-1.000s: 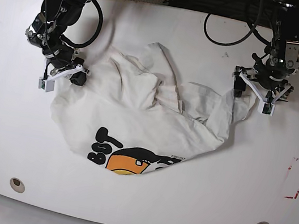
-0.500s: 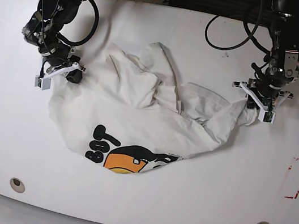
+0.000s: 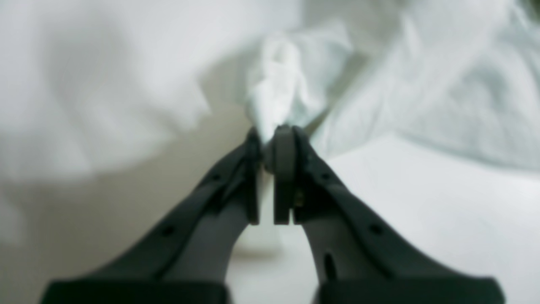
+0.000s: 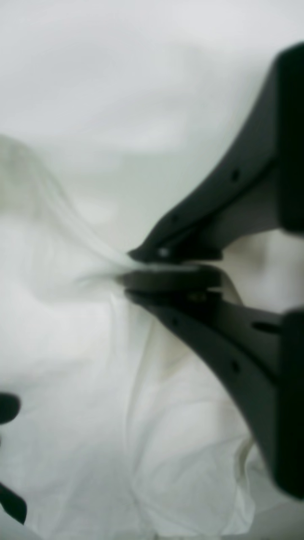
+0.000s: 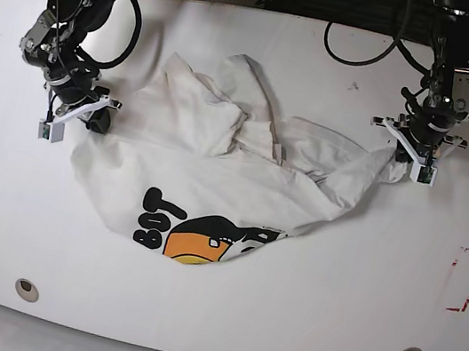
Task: Fold the T-shirt properly
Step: 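Lift the shirt with both grippers and pull it toward the robot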
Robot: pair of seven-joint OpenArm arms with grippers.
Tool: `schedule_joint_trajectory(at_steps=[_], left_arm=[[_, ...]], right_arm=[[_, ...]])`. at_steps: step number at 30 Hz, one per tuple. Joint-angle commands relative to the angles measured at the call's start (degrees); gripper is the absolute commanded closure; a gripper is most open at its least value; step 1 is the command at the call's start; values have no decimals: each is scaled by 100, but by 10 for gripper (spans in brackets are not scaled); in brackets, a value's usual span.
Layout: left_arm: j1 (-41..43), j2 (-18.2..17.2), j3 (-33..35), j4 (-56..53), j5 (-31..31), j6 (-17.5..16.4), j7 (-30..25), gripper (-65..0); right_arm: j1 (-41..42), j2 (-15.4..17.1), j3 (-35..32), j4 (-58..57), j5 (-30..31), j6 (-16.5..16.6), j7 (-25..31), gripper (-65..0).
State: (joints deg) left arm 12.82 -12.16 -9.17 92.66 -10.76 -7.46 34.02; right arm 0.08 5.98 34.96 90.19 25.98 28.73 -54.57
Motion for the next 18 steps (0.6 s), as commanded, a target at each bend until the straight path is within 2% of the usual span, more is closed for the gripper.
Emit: schedule_joint_trajectory(at_steps=[1, 6, 11, 18], left_arm=[[-196, -54, -19, 197, -9, 30, -22, -14], [-521, -54, -11, 1226, 0, 12, 690, -14], [-1286, -36, -2, 1551, 0, 12, 1446, -14], [-2245, -54, -11, 1859, 0, 12, 2176, -14]], right_arm=[[260, 251, -98, 163, 114, 32, 125, 0], [700, 743, -582, 172, 158, 32, 134, 0], [1359, 998, -898, 154, 141, 32, 134, 0], [2186, 1385, -1496, 137, 114, 32, 134, 0]])
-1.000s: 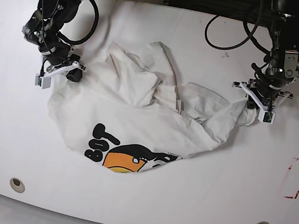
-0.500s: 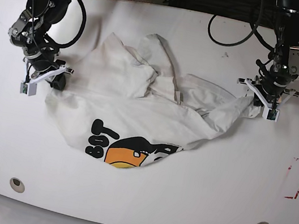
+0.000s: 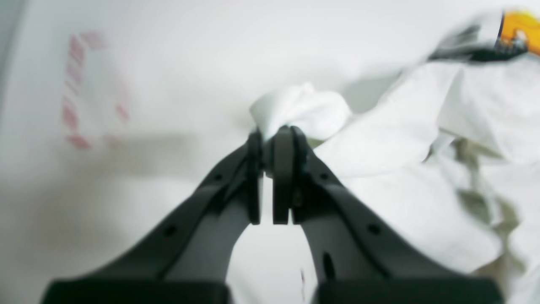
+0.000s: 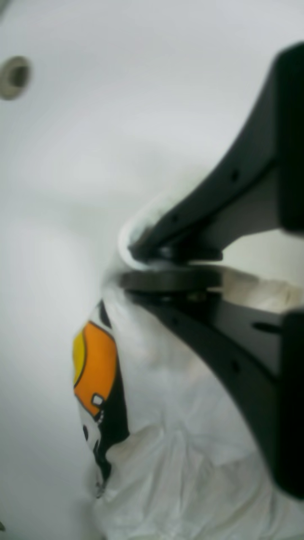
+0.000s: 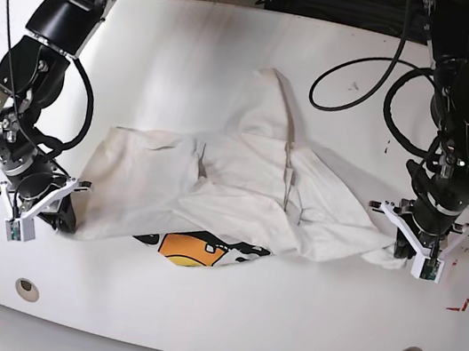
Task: Fold the T-shirt properly
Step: 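Lift the shirt with both grippers and pull it toward the robot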
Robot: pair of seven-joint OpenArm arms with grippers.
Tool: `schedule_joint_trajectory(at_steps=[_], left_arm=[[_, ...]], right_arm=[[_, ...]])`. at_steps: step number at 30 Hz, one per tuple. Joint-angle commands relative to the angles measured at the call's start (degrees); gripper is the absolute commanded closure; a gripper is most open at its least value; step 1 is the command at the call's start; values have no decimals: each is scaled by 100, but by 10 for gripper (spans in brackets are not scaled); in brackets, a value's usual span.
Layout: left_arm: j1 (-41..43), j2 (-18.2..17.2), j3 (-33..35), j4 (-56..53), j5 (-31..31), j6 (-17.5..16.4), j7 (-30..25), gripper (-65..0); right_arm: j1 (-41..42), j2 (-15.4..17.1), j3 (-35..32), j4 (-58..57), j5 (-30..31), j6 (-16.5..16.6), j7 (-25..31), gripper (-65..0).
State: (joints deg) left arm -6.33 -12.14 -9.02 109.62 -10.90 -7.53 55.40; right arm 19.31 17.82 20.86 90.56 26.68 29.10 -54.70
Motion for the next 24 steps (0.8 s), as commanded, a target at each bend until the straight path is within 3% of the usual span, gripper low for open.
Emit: schedule_joint_trajectory(at_steps=[1, 9, 20, 24], left_arm=[[-444, -56, -35, 172, 13, 19, 118, -14], [-1517, -276, -325, 321, 4, 10, 504, -14], [-3319, -1340, -395, 304, -23, -7, 961, -15], [-3961, -1595, -395, 295, -5, -394, 1014, -15]], right_arm=[[359, 235, -157, 91, 44, -5, 147, 0], [1599, 780, -842, -305, 36, 4, 147, 0], [3849, 1316, -1888, -964, 88, 400, 6, 0], [4526, 1325, -2179, -964, 88, 400, -161, 0]])
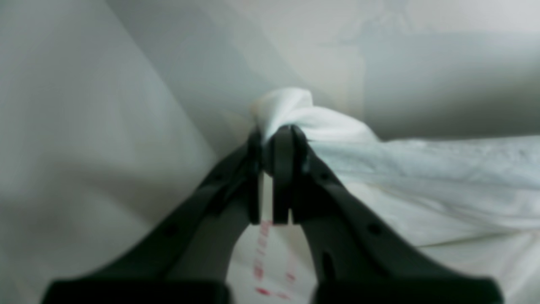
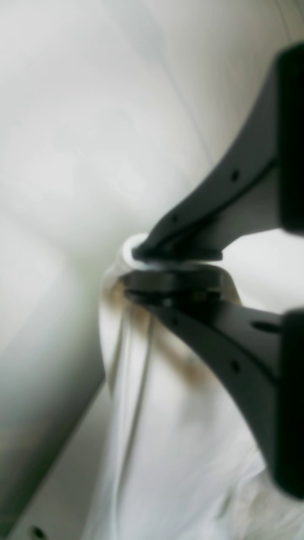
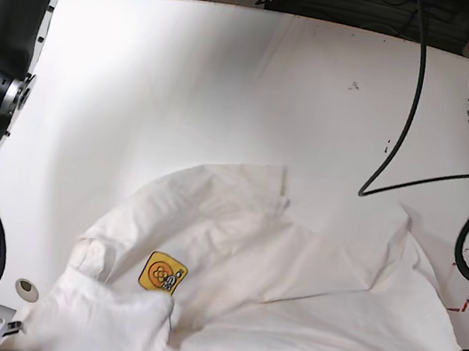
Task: Fold the T-shirt properly
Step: 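Lift the shirt with both grippers and pull it toward the robot, then lay the shirt down flat, dragging it away from the robot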
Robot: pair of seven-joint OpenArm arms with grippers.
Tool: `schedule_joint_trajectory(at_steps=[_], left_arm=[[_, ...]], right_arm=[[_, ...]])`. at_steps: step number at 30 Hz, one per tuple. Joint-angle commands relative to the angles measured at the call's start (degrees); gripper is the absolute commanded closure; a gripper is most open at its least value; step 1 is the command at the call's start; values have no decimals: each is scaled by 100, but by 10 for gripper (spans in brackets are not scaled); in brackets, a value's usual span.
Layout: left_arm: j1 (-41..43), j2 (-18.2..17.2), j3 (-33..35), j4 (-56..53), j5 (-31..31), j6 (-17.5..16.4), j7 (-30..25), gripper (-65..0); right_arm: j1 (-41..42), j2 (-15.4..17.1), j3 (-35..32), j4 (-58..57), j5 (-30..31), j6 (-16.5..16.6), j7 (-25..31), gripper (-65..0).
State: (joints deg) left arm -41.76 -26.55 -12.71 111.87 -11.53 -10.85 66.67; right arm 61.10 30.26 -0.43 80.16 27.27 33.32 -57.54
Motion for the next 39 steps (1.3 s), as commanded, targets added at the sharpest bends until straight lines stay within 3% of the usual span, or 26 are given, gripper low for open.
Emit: schedule_joint_trajectory(at_steps=[1, 6, 13, 16, 19, 29, 39], left_arm=[[-550, -225, -26, 70, 67, -115, -52, -15], [-1279, -497, -26, 52, 58, -370, 185, -15], [-954, -603, -61, 122, 41, -466, 361, -15], [-497, -585, -289, 307, 32, -590, 458, -15], [92, -550, -351, 351, 32, -1064, 598, -13], [2079, -5, -905, 351, 32, -1855, 766, -11], [4004, 611, -1248, 351, 32, -1935, 748, -10]], right_arm=[[461, 82, -94, 76, 29, -22, 88, 0], [1112, 90, -278, 120, 29, 31, -97, 0], [1059, 99, -243, 164, 38, 417, -440, 0], [461, 161, 65, 525, 38, 523, -484, 0], [-435, 161, 320, 1061, 29, 549, -492, 0], [-3187, 99, 1603, 2081, 38, 549, -492, 0], [-5209, -534, 2605, 2547, 38, 540, -492, 0]])
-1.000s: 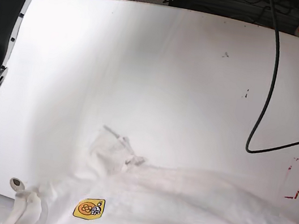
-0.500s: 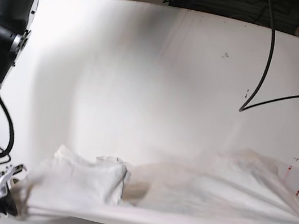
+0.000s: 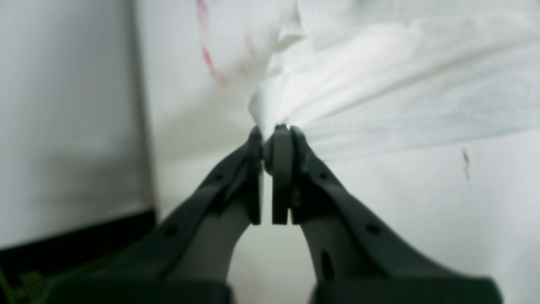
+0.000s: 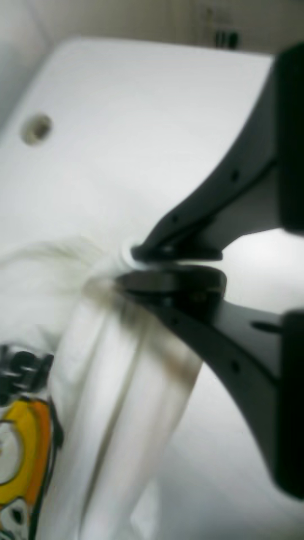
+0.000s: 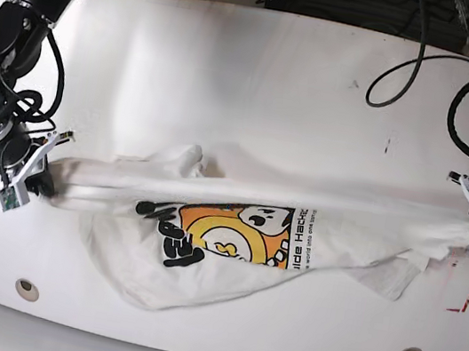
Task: Fold the T-shirt properly
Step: 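Lay the shirt down flat, dragging it away from the robot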
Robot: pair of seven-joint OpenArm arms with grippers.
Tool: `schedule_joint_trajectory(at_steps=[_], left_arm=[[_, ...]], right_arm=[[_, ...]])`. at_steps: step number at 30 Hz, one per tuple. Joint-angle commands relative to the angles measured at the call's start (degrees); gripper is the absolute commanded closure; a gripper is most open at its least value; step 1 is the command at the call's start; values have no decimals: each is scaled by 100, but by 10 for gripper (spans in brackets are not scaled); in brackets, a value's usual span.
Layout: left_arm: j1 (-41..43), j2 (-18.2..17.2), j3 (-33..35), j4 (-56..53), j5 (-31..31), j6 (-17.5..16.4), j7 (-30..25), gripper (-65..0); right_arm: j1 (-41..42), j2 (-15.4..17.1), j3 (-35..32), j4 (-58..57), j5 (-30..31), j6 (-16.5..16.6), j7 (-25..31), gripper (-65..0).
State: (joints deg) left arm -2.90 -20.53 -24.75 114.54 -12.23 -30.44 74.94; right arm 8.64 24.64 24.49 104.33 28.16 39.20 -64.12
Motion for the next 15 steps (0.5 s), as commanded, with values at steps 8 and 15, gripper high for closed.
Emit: schedule_joint_trajectory(at_steps=[8, 15], left_arm=[[1199, 273, -158, 84, 102, 50, -157, 0], [2096, 352, -624, 84, 111, 33, -456, 0]], right_arm=[[-1062, -605, 685, 129, -60, -74, 157, 0], [-1695, -1036, 1063, 112, -60, -65, 157, 0]])
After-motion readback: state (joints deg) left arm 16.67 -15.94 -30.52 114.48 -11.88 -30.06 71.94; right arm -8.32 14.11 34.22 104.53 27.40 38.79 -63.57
